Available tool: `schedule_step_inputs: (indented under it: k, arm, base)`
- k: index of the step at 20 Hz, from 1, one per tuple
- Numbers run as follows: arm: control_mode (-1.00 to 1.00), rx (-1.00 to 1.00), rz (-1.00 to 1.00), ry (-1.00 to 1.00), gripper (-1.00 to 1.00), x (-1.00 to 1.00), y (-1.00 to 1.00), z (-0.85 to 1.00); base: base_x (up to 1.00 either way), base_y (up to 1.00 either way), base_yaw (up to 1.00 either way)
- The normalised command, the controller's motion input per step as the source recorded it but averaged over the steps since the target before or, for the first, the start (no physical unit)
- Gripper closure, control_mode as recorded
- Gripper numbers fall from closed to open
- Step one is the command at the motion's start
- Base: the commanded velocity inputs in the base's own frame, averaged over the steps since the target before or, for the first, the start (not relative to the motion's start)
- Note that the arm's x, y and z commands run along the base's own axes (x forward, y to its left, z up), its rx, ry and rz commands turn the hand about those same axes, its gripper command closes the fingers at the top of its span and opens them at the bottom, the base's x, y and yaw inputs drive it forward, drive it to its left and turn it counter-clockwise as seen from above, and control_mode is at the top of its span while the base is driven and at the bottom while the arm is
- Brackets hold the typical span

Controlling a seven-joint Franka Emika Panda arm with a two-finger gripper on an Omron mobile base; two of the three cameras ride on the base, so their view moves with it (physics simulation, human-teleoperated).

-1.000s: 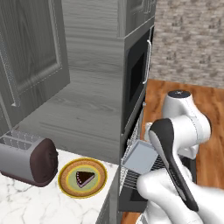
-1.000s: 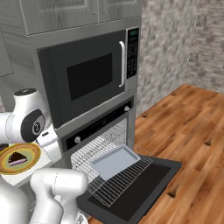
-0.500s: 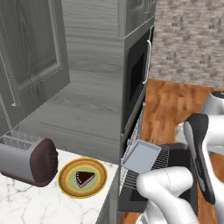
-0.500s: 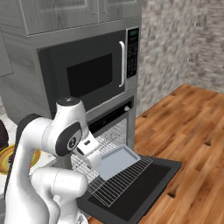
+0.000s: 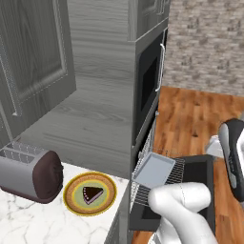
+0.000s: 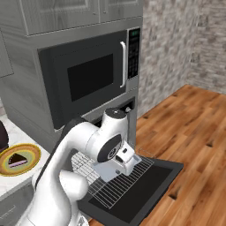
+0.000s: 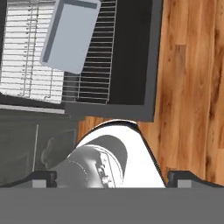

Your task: Take the baked cake out of the oven and place it on the plate for cooling. Then close the oven door.

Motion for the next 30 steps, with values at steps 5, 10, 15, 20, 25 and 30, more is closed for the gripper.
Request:
schedule_step_inputs:
  k: [5, 10, 15, 20, 25, 30]
  arm:
    - [-1.00, 0.04, 0.17, 0.12, -1.00, 0.63, -0.14, -0.46]
    - [-1.00, 0.00, 0.13, 0.15, -1.00, 0.75, -0.05, -0.61]
    - [-1.00, 0.02, 0.04, 0.11, -1.00, 0.66, -0.14, -0.74]
    - [-1.00, 0.04, 0.00, 0.02, -1.00, 0.51, -0.22, -0.79]
    - [-1.00, 0.02, 0.00, 0.00, -1.00, 0.36, -0.19, -0.75]
    - [-1.00, 0.00, 0.00, 0.00, -1.00, 0.34, -0.12, -0.69]
  base:
    - [0.00, 0.00, 0.00]
    - [0.00, 0.00, 0.00]
    - [0.00, 0.00, 0.00]
    - [0.00, 0.00, 0.00]
    - [0.00, 0.00, 0.00]
    - [0.00, 0.00, 0.00]
